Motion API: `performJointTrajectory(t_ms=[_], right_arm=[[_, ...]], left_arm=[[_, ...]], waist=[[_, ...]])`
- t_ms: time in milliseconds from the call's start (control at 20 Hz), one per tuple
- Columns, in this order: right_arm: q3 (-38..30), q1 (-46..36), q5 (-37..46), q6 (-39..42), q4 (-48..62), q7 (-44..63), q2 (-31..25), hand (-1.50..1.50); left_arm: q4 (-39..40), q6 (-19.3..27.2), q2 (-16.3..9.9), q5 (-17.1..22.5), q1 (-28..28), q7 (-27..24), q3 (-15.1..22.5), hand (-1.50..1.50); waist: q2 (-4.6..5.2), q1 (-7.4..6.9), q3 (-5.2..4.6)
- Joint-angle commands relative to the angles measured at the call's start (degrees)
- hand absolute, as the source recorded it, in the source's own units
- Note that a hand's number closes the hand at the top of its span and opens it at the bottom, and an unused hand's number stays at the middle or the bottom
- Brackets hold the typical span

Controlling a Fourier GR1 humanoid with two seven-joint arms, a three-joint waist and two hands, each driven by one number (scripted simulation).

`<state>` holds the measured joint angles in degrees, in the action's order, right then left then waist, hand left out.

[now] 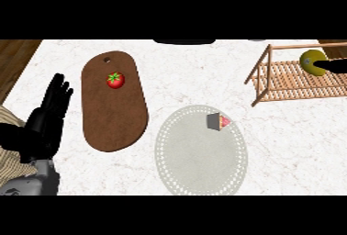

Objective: Pick the lemon from the placemat and place it in the tiered shelf

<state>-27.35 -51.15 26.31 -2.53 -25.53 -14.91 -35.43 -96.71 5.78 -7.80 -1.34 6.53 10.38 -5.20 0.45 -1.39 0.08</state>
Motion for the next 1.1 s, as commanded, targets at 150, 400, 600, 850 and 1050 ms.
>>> performJointTrajectory(t_ms=[150, 400, 600, 850, 1050], right_arm=[[-4.87, -3.02, -6.80, 3.79, 0.38, -1.37, -2.90, -1.50], [-7.49, -1.80, -9.57, 3.31, -0.13, 1.29, -7.77, -1.50], [-10.34, 0.62, -11.84, 4.32, 0.14, 6.04, -13.29, -1.50], [-14.77, 7.89, -15.80, 12.70, 3.87, 3.58, -22.42, -1.50], [-15.69, 10.76, -16.93, 18.47, 7.69, 1.42, -27.80, -1.50]], left_arm=[[-0.83, -0.02, 0.53, -0.55, -2.01, -0.26, 0.53, 0.00], [-1.55, -0.73, 0.32, 0.52, -2.44, -0.42, -0.19, 0.00], [1.14, 0.35, 0.35, 0.10, -0.85, -1.87, -1.47, 0.00], [-1.25, -1.26, -0.34, 1.28, -2.84, -0.56, -1.48, 0.00], [-3.38, 0.37, 0.58, -0.77, -1.92, 1.82, 0.27, 0.00]], waist=[[-0.25, 0.47, -0.04], [-0.35, 0.80, -0.06], [-0.39, 1.41, -0.08], [-0.27, 1.33, 0.00], [-0.09, 0.68, 0.06]])
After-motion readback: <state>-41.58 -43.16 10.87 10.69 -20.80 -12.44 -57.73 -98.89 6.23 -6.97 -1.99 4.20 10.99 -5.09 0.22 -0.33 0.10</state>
